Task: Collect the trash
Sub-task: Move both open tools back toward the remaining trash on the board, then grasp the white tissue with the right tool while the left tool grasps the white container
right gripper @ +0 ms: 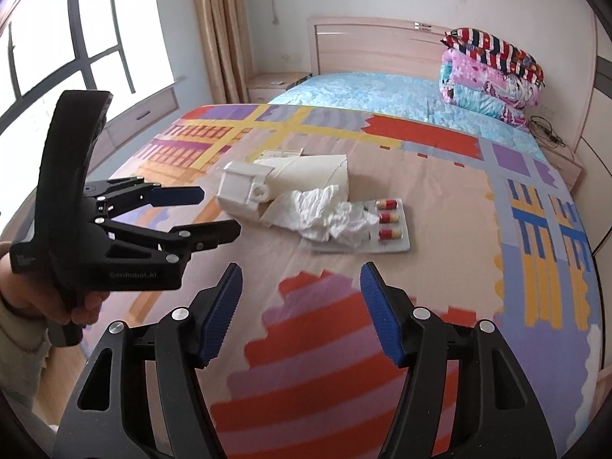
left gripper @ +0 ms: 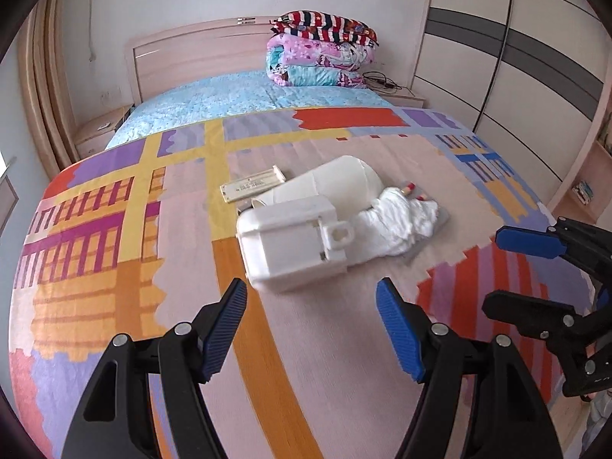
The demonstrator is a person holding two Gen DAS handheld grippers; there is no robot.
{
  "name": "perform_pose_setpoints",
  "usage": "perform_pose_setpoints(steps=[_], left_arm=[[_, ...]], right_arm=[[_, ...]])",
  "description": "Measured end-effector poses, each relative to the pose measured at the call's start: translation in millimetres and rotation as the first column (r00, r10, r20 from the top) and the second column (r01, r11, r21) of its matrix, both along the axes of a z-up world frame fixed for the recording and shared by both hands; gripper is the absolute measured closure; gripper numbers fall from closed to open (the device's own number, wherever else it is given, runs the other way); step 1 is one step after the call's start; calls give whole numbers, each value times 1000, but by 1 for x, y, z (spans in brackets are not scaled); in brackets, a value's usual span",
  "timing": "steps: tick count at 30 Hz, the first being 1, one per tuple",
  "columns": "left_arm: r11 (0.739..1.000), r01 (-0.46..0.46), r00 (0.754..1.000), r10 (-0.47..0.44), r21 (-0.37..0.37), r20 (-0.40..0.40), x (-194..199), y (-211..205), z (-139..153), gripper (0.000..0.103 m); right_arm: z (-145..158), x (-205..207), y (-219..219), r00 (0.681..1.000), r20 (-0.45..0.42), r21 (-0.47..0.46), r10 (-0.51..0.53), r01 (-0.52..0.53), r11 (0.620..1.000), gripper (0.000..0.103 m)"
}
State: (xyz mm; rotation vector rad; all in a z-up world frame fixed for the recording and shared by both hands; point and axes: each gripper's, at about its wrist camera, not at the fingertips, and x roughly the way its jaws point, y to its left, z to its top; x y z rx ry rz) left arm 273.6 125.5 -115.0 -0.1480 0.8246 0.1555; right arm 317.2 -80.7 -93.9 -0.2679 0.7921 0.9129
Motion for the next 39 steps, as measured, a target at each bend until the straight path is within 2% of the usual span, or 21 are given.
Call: perform_pose_setpoints(steps=[10, 18, 20, 21, 22, 23, 25, 39], left_arm=[[999, -18, 999, 19, 33, -34, 27, 9, -13, 36], [999, -42, 999, 43, 21, -9, 30, 15, -16, 36], [998, -50, 999, 50, 29, 3, 29, 15, -16, 37], [998, -48, 999, 48, 29, 5, 29, 16, -16, 37], [999, -44, 999, 44, 23, 8, 28, 17, -16, 38], [999, -45, 999, 45, 21, 13, 27, 17, -16, 38], [999, -46, 999, 45, 23, 23, 24, 18, -15, 38], [999, -21, 996, 17, 44, 85, -14, 1, 16, 38]], right_arm=[[-9, 32, 24, 999, -25, -8, -25, 25, 1000, 39], [-20, 45, 41, 999, -19, -38, -51, 50, 998, 40], [-24, 45, 44, 998, -5, -56, -56, 55, 997, 52], [-25, 46, 44, 998, -4, -64, -59, 59, 996, 64], [-26, 46, 44, 998, -4, -62, -61, 60, 996, 71], [-26, 47, 43, 998, -5, -59, -63, 63, 996, 72], [-27, 47, 40, 998, -11, -57, -69, 68, 996, 83], [3, 21, 16, 997, 12, 7, -78, 78, 997, 86]])
